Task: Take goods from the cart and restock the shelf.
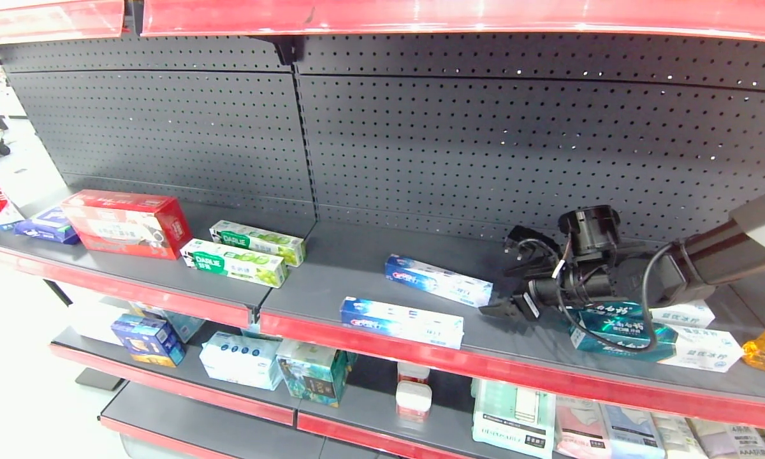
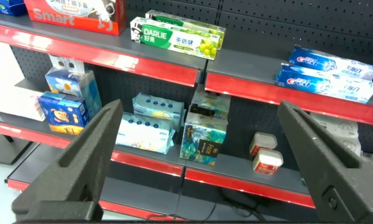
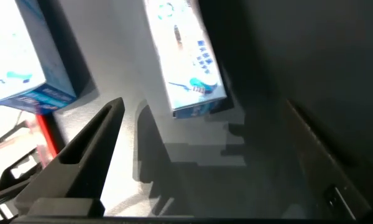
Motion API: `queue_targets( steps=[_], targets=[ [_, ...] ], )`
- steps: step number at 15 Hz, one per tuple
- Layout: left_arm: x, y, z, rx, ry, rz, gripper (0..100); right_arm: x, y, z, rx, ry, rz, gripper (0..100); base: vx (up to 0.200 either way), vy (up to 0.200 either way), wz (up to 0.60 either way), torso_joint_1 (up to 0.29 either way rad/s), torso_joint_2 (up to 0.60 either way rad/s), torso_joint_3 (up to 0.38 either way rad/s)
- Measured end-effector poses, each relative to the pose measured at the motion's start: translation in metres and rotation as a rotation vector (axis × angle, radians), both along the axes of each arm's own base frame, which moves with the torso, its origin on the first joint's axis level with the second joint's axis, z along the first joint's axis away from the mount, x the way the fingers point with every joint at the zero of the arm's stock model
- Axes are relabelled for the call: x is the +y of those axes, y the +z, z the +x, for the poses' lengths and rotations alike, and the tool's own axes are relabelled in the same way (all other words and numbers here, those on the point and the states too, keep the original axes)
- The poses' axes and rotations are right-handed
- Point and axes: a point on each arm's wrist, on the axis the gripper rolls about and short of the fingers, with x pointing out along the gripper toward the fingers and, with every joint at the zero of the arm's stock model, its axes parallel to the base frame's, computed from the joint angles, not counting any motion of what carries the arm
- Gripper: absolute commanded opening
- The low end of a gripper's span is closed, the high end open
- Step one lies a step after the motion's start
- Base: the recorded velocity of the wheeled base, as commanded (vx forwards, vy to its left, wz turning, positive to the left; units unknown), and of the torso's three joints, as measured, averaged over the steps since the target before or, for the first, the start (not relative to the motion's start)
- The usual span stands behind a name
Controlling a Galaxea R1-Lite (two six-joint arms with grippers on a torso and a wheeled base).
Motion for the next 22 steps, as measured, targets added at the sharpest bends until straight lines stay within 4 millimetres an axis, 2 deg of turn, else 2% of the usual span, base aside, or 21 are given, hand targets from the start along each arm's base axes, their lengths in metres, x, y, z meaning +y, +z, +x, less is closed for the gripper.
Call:
queue_targets(
  steps=[12, 22],
  targets=[
    [0.0000, 0.0000, 0.0000, 0.000, 0.000, 0.000, 100, -0.0004, 0.0021, -0.0085, -0.008, -0.076, -0.084, 100, 0.000, 0.000, 0.00, 0.000, 0.00, 0.000],
    [0.0000, 0.0000, 0.0000, 0.000, 0.000, 0.000, 100, -0.0016, 0.0010, -0.0012, -0.045, -0.133, -0.123, 100, 0.000, 0.000, 0.00, 0.000, 0.00, 0.000]
  ],
)
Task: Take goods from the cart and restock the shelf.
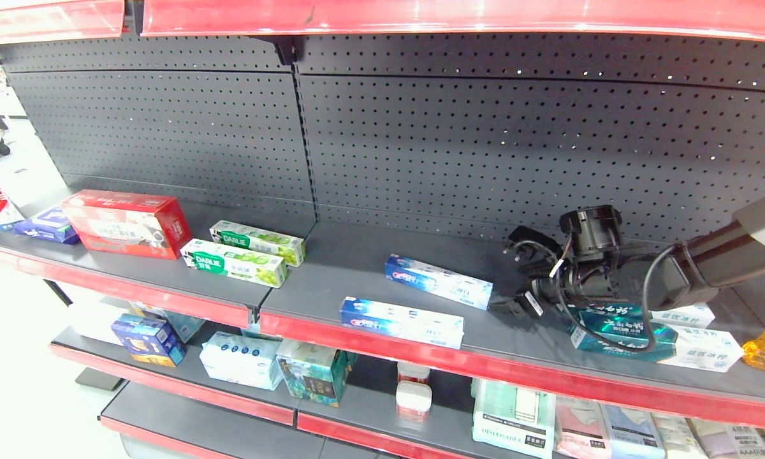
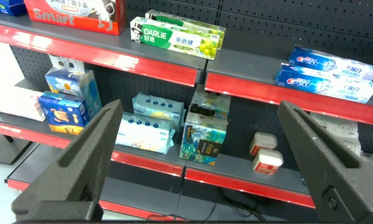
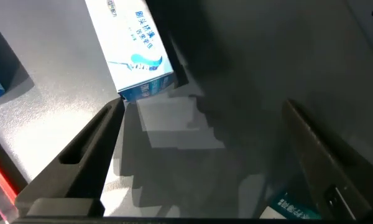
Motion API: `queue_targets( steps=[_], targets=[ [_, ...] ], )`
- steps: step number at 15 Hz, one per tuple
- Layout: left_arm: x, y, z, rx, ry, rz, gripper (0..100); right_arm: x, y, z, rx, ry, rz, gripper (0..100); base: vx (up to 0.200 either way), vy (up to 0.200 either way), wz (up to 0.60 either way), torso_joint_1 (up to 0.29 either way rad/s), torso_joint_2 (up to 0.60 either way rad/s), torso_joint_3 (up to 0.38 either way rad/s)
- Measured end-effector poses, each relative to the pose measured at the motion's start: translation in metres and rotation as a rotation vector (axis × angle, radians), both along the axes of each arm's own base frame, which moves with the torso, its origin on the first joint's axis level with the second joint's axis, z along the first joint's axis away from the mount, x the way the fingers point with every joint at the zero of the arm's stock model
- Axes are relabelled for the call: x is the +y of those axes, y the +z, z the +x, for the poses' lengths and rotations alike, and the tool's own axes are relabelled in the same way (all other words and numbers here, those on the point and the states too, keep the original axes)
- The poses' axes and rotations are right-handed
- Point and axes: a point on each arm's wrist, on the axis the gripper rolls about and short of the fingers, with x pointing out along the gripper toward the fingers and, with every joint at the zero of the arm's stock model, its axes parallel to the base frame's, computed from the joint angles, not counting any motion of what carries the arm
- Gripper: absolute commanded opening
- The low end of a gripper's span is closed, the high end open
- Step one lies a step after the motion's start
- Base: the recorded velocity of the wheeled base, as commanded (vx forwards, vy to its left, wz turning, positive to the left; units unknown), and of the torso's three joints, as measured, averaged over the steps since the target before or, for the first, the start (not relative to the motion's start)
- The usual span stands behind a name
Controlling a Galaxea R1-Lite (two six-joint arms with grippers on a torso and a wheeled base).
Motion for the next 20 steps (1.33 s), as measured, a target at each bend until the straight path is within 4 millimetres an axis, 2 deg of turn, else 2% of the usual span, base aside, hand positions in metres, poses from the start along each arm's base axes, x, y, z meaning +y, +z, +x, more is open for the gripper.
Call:
queue_targets(
  steps=[7, 20],
  targets=[
    [0.000, 0.000, 0.000, 0.000, 0.000, 0.000, 100, 0.002, 0.001, 0.005, -0.012, 0.003, 0.002, 100, 0.000, 0.000, 0.00, 0.000, 0.00, 0.000],
    [0.000, 0.000, 0.000, 0.000, 0.000, 0.000, 100, 0.018, 0.001, 0.012, -0.032, 0.022, 0.004, 100, 0.000, 0.000, 0.00, 0.000, 0.00, 0.000]
  ],
)
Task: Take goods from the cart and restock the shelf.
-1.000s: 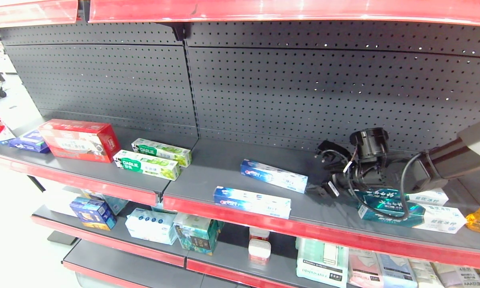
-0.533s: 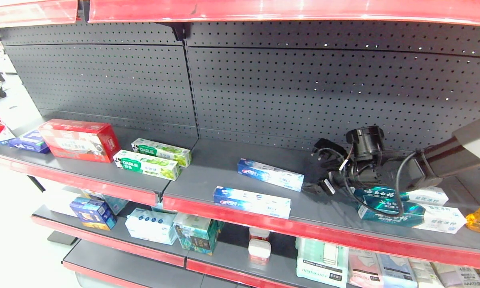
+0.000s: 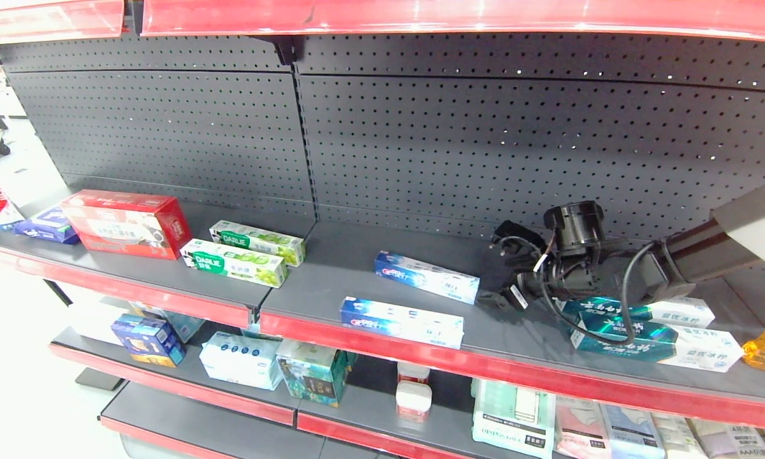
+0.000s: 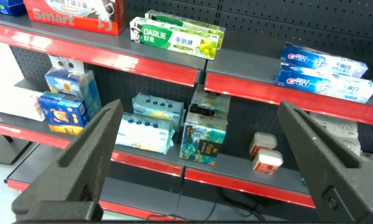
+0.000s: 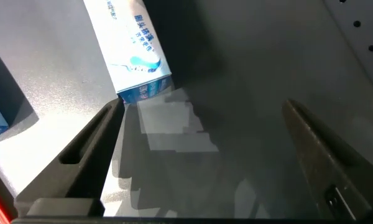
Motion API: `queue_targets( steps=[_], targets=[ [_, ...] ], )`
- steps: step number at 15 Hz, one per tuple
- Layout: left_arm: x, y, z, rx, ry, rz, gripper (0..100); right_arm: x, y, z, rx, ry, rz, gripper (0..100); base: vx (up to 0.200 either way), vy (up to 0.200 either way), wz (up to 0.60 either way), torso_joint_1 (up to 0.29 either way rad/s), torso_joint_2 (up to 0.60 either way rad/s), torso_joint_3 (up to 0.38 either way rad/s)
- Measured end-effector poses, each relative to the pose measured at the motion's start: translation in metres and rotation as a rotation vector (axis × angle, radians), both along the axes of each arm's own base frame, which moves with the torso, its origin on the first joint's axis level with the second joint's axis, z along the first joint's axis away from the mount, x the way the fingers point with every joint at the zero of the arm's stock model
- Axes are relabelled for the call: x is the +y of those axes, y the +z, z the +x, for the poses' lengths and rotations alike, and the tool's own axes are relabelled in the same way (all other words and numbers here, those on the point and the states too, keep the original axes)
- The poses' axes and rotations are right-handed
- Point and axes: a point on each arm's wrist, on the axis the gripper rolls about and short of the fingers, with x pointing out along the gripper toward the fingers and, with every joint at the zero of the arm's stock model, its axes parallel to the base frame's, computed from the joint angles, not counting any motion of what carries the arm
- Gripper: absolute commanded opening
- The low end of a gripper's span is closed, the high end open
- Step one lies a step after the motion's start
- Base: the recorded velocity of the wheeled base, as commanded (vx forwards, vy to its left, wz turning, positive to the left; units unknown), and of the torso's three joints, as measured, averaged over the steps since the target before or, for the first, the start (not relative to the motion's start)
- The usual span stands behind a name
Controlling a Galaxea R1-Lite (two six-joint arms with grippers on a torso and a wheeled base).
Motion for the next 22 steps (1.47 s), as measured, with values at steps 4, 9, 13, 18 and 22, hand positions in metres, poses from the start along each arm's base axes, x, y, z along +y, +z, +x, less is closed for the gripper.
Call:
queue_targets(
  steps=[4, 9, 13, 18, 22],
  targets=[
    [0.000, 0.000, 0.000, 0.000, 0.000, 0.000, 100, 0.000, 0.000, 0.002, -0.002, -0.001, 0.002, 100, 0.000, 0.000, 0.00, 0.000, 0.00, 0.000],
    [0.000, 0.000, 0.000, 0.000, 0.000, 0.000, 100, -0.002, 0.005, -0.001, -0.008, -0.007, 0.007, 100, 0.000, 0.000, 0.00, 0.000, 0.00, 0.000],
    [0.000, 0.000, 0.000, 0.000, 0.001, 0.000, 100, -0.001, 0.015, -0.006, -0.017, -0.017, 0.034, 100, 0.000, 0.000, 0.00, 0.000, 0.00, 0.000],
    [0.000, 0.000, 0.000, 0.000, 0.000, 0.000, 100, 0.013, 0.013, -0.006, -0.022, -0.015, 0.077, 100, 0.000, 0.000, 0.00, 0.000, 0.00, 0.000],
    [0.000, 0.000, 0.000, 0.000, 0.000, 0.000, 100, 0.018, 0.000, -0.002, 0.001, -0.007, 0.073, 100, 0.000, 0.000, 0.00, 0.000, 0.00, 0.000]
  ],
)
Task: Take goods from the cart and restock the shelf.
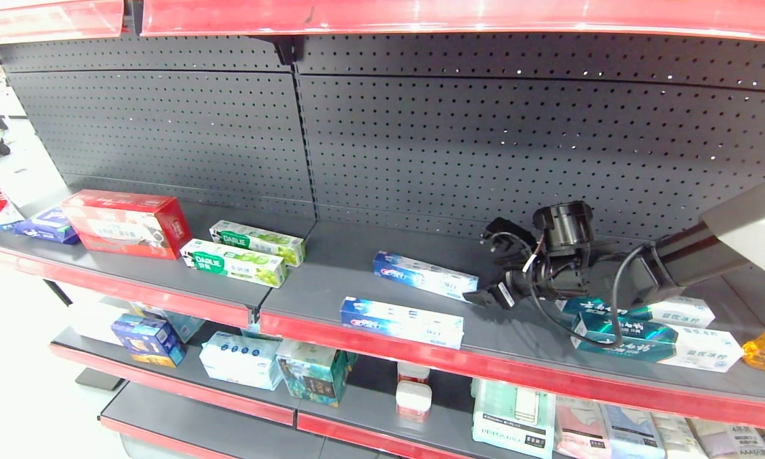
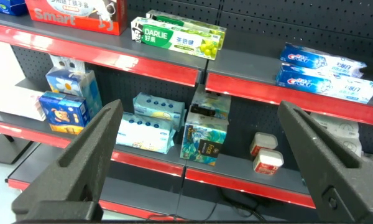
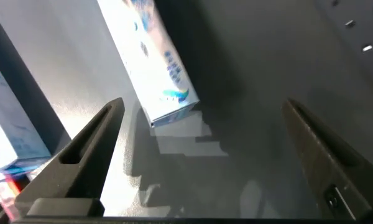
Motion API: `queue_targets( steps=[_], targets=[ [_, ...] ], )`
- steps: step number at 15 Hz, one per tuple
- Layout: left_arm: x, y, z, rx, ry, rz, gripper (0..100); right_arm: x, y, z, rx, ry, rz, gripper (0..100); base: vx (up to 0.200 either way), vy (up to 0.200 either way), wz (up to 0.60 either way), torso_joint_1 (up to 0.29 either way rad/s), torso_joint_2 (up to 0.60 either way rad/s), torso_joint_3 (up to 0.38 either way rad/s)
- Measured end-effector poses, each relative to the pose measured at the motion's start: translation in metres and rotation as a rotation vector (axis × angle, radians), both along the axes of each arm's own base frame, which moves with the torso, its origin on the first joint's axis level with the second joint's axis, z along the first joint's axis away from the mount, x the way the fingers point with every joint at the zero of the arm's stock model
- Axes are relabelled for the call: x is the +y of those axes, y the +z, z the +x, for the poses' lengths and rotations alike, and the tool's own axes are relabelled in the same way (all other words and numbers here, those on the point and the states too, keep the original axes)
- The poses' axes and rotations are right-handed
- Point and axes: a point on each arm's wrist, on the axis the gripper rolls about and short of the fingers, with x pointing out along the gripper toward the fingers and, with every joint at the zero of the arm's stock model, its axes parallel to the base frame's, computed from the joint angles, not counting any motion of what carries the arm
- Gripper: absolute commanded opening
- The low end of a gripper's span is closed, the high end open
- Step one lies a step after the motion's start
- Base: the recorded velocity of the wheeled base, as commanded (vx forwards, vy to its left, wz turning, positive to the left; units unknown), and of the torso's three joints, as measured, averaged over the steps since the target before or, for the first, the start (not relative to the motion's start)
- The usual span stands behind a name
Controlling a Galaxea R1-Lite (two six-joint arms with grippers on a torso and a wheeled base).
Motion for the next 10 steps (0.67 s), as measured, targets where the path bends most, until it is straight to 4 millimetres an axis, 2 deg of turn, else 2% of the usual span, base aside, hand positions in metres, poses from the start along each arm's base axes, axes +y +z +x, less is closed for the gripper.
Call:
queue_targets(
  steps=[4, 10],
  targets=[
    [0.0000, 0.0000, 0.0000, 0.000, 0.000, 0.000, 100, 0.0019, -0.0112, 0.0046, 0.018, 0.014, -0.014, 100, 0.000, 0.000, 0.00, 0.000, 0.00, 0.000],
    [0.0000, 0.0000, 0.0000, 0.000, 0.000, 0.000, 100, 0.0094, -0.0121, 0.0063, 0.010, 0.056, -0.009, 100, 0.000, 0.000, 0.00, 0.000, 0.00, 0.000]
  ],
)
